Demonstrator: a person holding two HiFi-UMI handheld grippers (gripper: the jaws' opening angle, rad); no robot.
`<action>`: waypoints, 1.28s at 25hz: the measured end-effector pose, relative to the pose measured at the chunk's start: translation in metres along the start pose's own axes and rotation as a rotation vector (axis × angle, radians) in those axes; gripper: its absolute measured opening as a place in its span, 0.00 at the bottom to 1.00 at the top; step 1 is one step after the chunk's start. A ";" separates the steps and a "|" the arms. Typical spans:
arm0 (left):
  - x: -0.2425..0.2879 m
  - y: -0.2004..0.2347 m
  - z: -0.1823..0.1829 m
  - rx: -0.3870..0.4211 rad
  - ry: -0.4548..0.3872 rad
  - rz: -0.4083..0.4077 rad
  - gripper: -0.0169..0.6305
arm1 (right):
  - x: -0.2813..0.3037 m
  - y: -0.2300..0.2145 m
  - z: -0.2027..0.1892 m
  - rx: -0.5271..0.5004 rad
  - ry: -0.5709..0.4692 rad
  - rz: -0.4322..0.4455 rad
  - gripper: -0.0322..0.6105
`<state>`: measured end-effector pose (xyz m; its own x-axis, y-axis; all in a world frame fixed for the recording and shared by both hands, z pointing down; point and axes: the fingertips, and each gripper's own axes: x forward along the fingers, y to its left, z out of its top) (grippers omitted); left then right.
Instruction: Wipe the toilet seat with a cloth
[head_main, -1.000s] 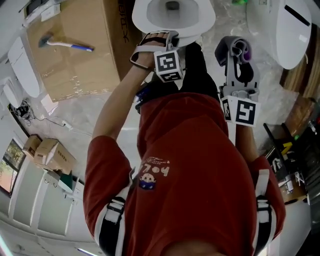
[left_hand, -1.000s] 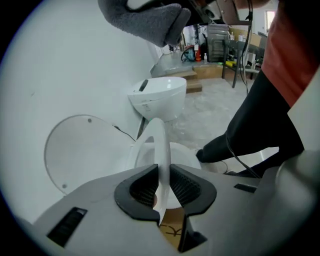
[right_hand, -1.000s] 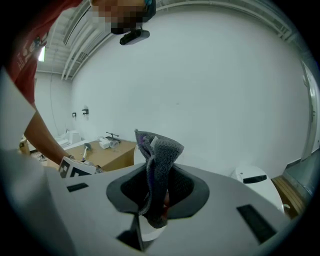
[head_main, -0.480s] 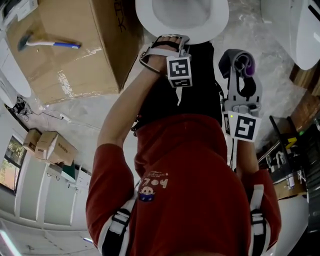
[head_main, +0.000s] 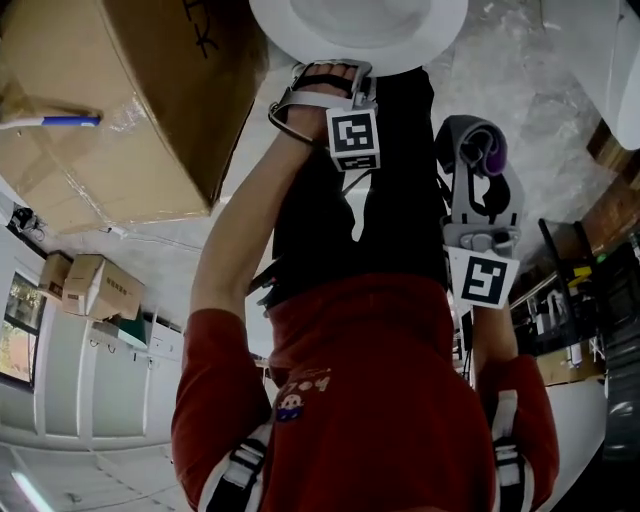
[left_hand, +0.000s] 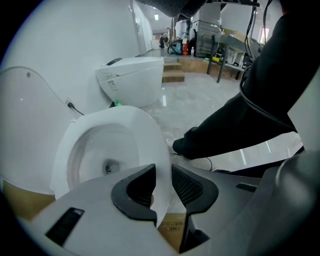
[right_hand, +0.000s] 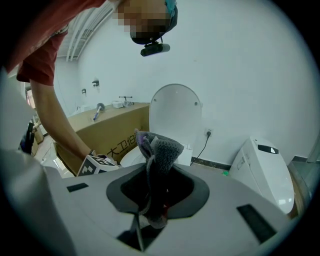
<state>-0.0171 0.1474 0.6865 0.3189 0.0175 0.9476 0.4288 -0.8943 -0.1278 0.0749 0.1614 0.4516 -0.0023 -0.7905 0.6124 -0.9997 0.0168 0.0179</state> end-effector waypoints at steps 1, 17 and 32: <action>0.006 -0.002 -0.002 -0.003 0.004 -0.003 0.19 | 0.003 -0.001 -0.004 -0.010 0.003 0.007 0.16; 0.033 -0.012 -0.008 -0.103 -0.039 0.004 0.05 | 0.046 -0.007 -0.016 -0.007 -0.006 0.042 0.16; -0.108 0.064 -0.034 -0.738 -0.611 0.612 0.05 | 0.153 0.060 -0.115 -0.030 0.298 0.201 0.16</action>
<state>-0.0530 0.0728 0.5856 0.7491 -0.4785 0.4582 -0.4789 -0.8690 -0.1245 0.0179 0.1119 0.6373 -0.1873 -0.5563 0.8096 -0.9788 0.1750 -0.1062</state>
